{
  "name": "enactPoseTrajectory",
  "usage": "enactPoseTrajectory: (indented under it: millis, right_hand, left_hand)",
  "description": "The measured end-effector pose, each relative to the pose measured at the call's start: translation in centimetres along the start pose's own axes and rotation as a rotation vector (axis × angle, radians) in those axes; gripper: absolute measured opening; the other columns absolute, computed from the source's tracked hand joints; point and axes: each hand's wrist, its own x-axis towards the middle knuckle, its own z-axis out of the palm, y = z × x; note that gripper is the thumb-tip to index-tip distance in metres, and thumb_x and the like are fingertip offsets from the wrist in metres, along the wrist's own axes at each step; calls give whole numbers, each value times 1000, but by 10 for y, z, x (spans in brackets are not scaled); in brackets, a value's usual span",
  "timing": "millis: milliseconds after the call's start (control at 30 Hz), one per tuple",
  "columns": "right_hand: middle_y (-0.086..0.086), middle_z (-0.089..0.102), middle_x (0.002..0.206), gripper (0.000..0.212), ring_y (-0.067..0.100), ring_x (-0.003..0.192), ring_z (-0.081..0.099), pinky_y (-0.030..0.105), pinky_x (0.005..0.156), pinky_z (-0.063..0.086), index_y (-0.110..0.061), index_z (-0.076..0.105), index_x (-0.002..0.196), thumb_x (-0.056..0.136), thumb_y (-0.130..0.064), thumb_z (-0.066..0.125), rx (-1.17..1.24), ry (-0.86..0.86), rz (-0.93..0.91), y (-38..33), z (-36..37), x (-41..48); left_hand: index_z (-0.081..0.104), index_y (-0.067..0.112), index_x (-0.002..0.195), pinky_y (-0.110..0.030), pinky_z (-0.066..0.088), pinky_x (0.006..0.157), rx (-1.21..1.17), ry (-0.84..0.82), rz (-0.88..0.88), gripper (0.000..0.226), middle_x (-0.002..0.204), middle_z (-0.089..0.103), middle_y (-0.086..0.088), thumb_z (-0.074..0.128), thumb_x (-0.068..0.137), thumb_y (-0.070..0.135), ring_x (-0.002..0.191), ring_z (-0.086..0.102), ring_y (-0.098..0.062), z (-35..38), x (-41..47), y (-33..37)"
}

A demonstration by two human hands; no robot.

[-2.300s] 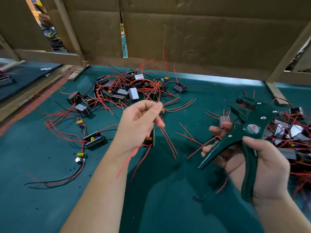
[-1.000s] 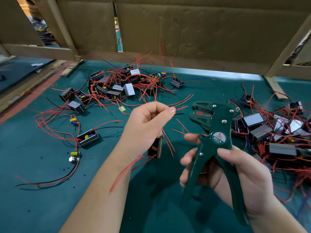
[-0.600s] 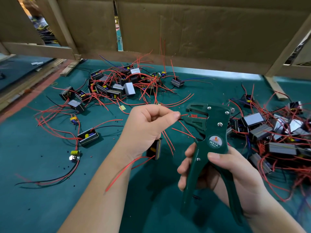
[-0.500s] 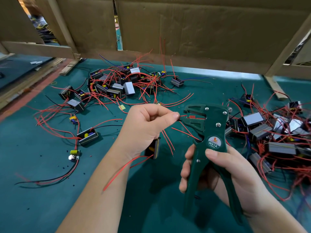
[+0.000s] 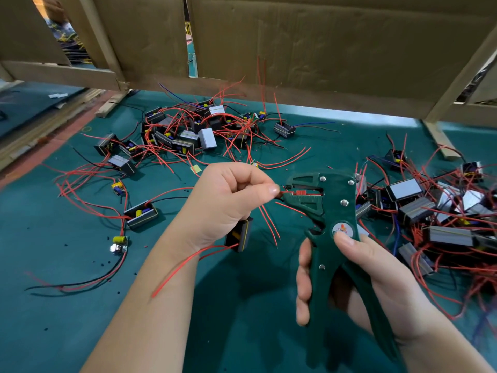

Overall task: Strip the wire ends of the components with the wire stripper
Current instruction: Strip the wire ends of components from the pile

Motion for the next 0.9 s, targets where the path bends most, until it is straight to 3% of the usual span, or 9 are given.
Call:
enactPoseTrajectory:
  millis: [133,333,533,733,900]
  right_hand:
    - [22,63,72,57,40,62,63,51,67,34,-9,67,88,72,-63,71,-32,6,33,-1,1,1]
    - [23,57,64,64,36,52,59,41,54,51,-8,66,77,59,-67,79,55,83,66,0,10,2]
    - [15,43,52,57,23,34,41,33,44,43,-10,55,61,61,-65,73,118,436,83,0,17,10]
    - [14,51,59,50,27,46,52,37,48,50,-12,60,66,74,-60,51,224,337,0,-12,4,8]
    - [19,57,70,53,34,58,59,45,56,54,-9,66,78,53,-54,79,236,256,-6,-12,-3,5]
  left_hand:
    - [70,25,59,-13,24,41,13,2,-13,3,40,40,13,72,62,26,39,28,0,0,0,1]
    - [71,26,60,-14,21,40,42,33,-7,16,41,40,14,66,73,19,40,26,-1,2,1,-1]
    - [65,20,70,-8,27,43,263,-41,-40,20,42,44,17,66,89,15,39,35,2,6,4,-10]
    - [65,17,78,-19,28,45,80,29,-99,13,50,46,12,60,90,15,43,30,-4,2,5,-13]
    - [68,13,77,-21,22,44,-71,100,-97,10,63,63,2,61,81,19,41,29,-5,1,6,-9]
